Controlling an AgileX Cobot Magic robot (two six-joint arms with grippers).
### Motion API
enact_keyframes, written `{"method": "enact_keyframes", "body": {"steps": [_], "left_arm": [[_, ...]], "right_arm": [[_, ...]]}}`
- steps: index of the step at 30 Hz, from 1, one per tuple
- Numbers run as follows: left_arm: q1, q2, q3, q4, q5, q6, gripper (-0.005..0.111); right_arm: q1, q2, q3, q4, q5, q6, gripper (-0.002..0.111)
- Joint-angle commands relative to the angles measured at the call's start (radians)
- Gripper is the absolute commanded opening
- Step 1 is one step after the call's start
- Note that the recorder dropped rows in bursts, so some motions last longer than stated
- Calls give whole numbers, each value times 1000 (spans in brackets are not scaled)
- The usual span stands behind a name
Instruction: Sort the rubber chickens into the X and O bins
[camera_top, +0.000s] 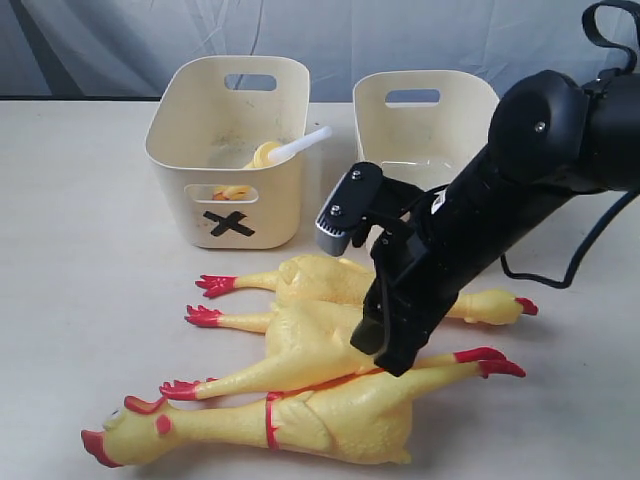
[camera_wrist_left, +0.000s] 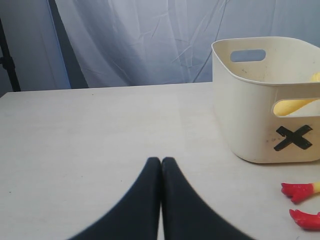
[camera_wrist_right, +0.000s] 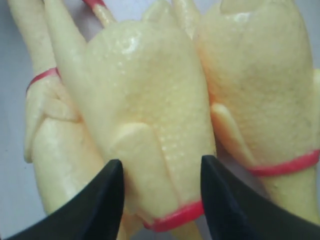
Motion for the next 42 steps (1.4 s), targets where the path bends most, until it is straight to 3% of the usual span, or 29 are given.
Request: {"method": "enact_keyframes", "body": {"steps": [1, 9, 17, 19, 26, 42], "left_arm": [[-4, -3, -1, -6, -6, -6, 0], [-4, -3, -1, -6, -6, -6, 0], [-4, -3, -1, -6, -6, -6, 0], [-4, -3, -1, -6, -6, -6, 0], [-4, -3, -1, -6, -6, -6, 0], [-4, -3, -1, -6, -6, -6, 0]], "right_arm": [[5, 26, 2, 158, 35, -176, 46], [5, 67, 2, 210, 29, -256, 46], [5, 129, 2, 134, -36, -238, 45], [5, 138, 2, 138, -37, -238, 38], [5, 132, 0, 161, -25, -238, 0], [5, -200, -97, 275, 54, -239, -1]]}}
